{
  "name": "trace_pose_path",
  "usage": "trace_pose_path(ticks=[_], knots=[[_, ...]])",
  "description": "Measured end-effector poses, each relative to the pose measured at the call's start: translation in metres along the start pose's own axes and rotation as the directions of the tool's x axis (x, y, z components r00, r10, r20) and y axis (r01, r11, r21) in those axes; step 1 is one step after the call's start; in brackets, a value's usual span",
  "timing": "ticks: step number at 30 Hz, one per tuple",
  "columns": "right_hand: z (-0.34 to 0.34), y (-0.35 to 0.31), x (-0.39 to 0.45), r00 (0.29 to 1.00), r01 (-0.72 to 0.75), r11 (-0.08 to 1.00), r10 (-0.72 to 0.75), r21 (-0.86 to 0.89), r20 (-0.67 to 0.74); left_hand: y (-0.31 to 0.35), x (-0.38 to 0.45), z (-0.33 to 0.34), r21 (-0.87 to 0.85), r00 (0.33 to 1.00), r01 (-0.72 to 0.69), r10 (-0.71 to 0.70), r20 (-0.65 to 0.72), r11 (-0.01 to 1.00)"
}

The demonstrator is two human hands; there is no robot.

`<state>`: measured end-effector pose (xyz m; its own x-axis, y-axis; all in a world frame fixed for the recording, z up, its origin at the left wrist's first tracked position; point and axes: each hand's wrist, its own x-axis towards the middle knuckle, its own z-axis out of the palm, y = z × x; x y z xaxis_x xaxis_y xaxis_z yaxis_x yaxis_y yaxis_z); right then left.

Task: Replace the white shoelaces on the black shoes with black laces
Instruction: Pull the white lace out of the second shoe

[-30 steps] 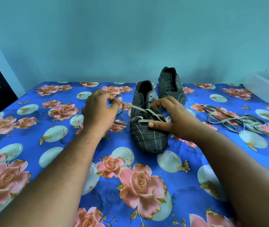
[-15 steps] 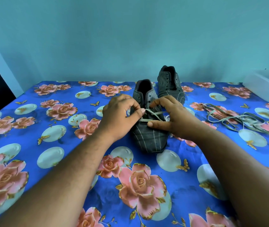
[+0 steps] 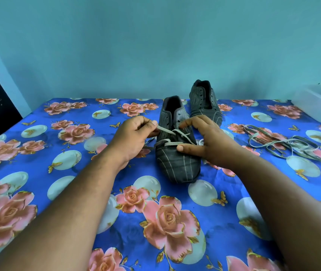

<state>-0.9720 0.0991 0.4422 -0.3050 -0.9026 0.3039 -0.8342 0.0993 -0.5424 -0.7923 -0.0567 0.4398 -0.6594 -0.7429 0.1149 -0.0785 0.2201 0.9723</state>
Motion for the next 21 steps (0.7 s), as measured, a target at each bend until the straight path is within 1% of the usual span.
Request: trace_pose_path(ticks=[2, 6, 11, 13, 15, 18, 19, 21], knots=[[0.0, -0.001, 0.0, 1.0, -0.005, 1.0, 0.005, -0.008, -0.001, 0.0, 0.0, 0.0, -0.032, 1.0, 0.025, -0.025, 0.019, 0.999], [0.0, 0.0, 0.0, 1.0, 0.001, 1.0, -0.001, -0.017, 0.005, 0.005, -0.004, -0.002, -0.042, 0.999, 0.021, -0.02, 0.03, 0.999], [-0.001, 0.003, 0.0, 1.0, 0.003, 1.0, -0.002, -0.029, 0.012, 0.015, -0.012, -0.002, -0.049, 1.0, -0.029, 0.028, -0.009, 0.998], [0.0, 0.004, 0.001, 1.0, 0.01, 1.0, -0.009, -0.029, 0.011, 0.017, -0.013, -0.001, -0.053, 0.999, -0.027, 0.028, 0.015, 0.998], [0.001, 0.006, 0.001, 1.0, 0.02, 0.999, -0.02, -0.032, 0.004, 0.019, -0.015, 0.001, -0.031, 0.997, -0.035, 0.037, 0.066, 0.999], [0.0, 0.006, 0.001, 1.0, 0.021, 0.999, -0.02, -0.031, 0.008, 0.021, -0.017, 0.001, -0.049, 0.987, -0.077, 0.083, 0.137, 0.996], [0.0, 0.006, 0.001, 1.0, 0.02, 0.999, -0.019, -0.031, 0.009, 0.022, -0.017, 0.001, -0.073, 0.985, -0.087, 0.097, 0.144, 0.994], [-0.001, 0.005, 0.001, 1.0, 0.014, 0.999, -0.013, -0.033, 0.013, 0.024, -0.016, -0.002, -0.117, 0.985, -0.114, 0.127, 0.114, 0.987]])
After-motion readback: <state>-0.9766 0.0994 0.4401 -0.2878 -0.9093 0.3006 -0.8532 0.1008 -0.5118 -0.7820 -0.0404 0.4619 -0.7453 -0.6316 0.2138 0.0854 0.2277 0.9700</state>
